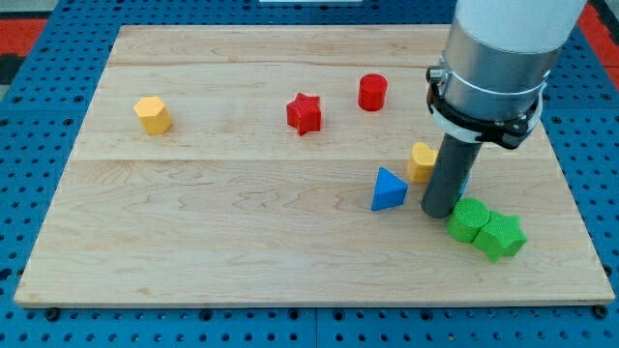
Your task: Move the red star diagonally to the top right to the blue triangle
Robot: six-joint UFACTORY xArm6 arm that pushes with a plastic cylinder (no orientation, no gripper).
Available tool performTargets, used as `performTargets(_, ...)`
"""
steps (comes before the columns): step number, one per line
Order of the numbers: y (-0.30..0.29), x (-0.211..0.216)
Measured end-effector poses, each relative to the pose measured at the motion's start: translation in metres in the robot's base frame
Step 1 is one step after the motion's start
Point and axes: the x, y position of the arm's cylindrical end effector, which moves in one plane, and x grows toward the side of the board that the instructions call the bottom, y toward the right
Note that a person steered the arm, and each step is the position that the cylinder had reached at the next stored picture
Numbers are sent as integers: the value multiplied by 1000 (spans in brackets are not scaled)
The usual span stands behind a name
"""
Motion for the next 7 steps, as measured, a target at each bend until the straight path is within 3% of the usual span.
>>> performTargets(3,-71,64)
performTargets(5,-36,-30)
performTargets(7,-47,-44)
